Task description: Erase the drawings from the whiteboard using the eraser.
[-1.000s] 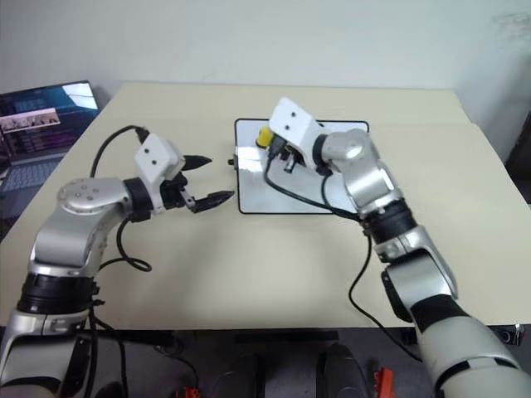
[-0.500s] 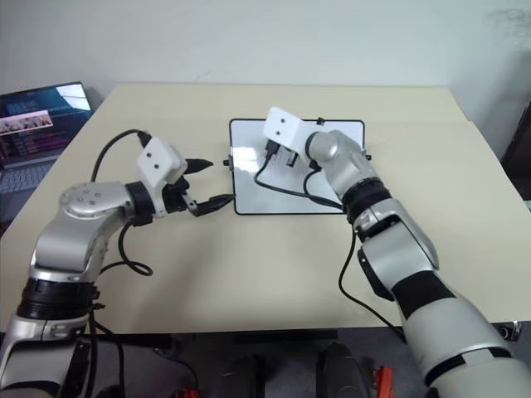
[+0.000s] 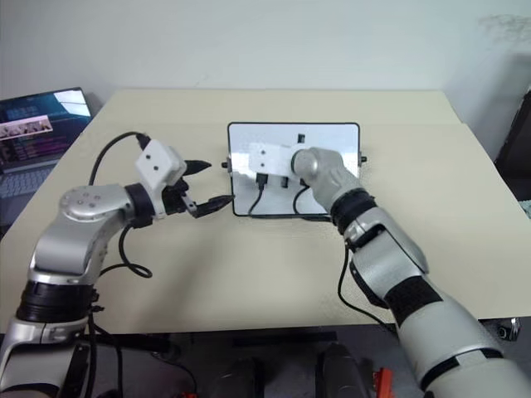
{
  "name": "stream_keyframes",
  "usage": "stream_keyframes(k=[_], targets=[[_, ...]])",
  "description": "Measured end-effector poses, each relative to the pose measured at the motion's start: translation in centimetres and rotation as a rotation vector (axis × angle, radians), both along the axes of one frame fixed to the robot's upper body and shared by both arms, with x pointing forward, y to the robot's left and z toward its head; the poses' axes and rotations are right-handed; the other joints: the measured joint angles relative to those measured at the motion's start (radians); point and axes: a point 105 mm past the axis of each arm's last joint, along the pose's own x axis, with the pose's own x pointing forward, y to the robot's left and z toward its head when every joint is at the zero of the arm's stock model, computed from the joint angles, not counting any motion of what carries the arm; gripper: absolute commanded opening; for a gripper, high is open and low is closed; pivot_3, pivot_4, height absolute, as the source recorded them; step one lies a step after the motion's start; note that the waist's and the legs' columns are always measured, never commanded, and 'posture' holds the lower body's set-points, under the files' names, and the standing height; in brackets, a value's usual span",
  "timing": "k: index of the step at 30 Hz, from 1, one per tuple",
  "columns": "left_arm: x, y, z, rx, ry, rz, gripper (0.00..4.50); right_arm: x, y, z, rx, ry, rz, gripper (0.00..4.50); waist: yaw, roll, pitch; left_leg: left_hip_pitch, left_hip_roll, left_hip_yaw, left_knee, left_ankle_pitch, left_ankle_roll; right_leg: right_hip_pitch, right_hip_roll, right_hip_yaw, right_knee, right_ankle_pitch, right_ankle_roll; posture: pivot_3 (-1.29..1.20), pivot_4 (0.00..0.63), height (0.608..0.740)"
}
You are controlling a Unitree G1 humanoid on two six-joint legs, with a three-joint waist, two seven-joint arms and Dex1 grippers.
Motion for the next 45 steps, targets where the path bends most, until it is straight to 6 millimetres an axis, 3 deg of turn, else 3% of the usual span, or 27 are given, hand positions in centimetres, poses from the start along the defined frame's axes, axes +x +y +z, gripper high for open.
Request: stream_keyframes(k=[4, 10, 16, 24, 31, 38, 45], targets=[[0.0, 0.0, 0.0, -0.001, 0.0, 0.0, 4.5, -0.8, 0.0, -1.4, -0.032, 0.058, 0.02, 0.97, 0.0, 0.0, 0.0, 0.001, 0.0, 0.0, 0.001, 0.001, 0.001, 0.0, 0.0, 0.0, 0.002, 0.002, -0.002, 0.0, 0.15, 0.74], [0.0, 0.0, 0.1, -0.001, -0.001, 0.001, 4.5, -0.4, -0.4, -1.1, -0.007, 0.052, -0.025, 0.97, 0.003, 0.0, 0.0, 0.001, 0.0, 0.0, 0.001, 0.002, 0.002, 0.0, 0.001, 0.0, 0.001, 0.003, -0.003, 0.0, 0.15, 0.74], [0.1, 0.0, 0.2, -0.001, -0.007, 0.0, 4.5, 1.8, -2.1, 2.4, 0.056, -0.058, -0.169, 0.97, 0.008, 0.0, 0.0, 0.001, 0.0, 0.0, 0.0, 0.003, 0.002, -0.001, 0.001, 0.0, 0.001, 0.004, -0.004, 0.0, 0.15, 0.74], [0.2, 0.0, 0.3, -0.002, -0.01, 0.001, 4.5, 3.0, -3.2, 6.0, 0.061, -0.169, -0.24, 0.97, 0.006, 0.001, 0.0, -0.007, 0.001, 0.0, -0.004, 0.003, 0.002, -0.008, 0.001, 0.0, -0.001, 0.006, -0.008, 0.0, 0.15, 0.74], [0.0, 0.1, 0.0, -0.006, -0.008, 0.014, 4.5, 2.3, -1.2, 5.2, 0.041, -0.149, -0.169, 0.97, -0.009, 0.001, 0.0, -0.009, 0.001, 0.0, -0.005, 0.003, 0.002, -0.01, 0.001, 0.0, -0.001, 0.006, -0.008, 0.0, 0.15, 0.74], [0.0, 0.2, 0.0, -0.008, -0.007, 0.017, 4.5, 0.9, 1.1, 2.4, -0.063, -0.074, -0.056, 0.97, -0.017, 0.0, 0.0, -0.006, 0.001, 0.0, -0.004, 0.003, 0.002, -0.008, 0.001, 0.0, 0.0, 0.003, -0.004, 0.0, 0.15, 0.74], [-0.2, 0.2, 0.1, -0.011, -0.014, 0.02, 4.5, 0.3, 1.3, 0.8, -0.109, -0.018, -0.023, 0.97, -0.016, 0.0, 0.0, 0.001, 0.001, -0.001, -0.003, 0.003, 0.002, -0.001, 0.002, 0.0, 0.0, 0.003, -0.004, 0.0, 0.15, 0.74]])
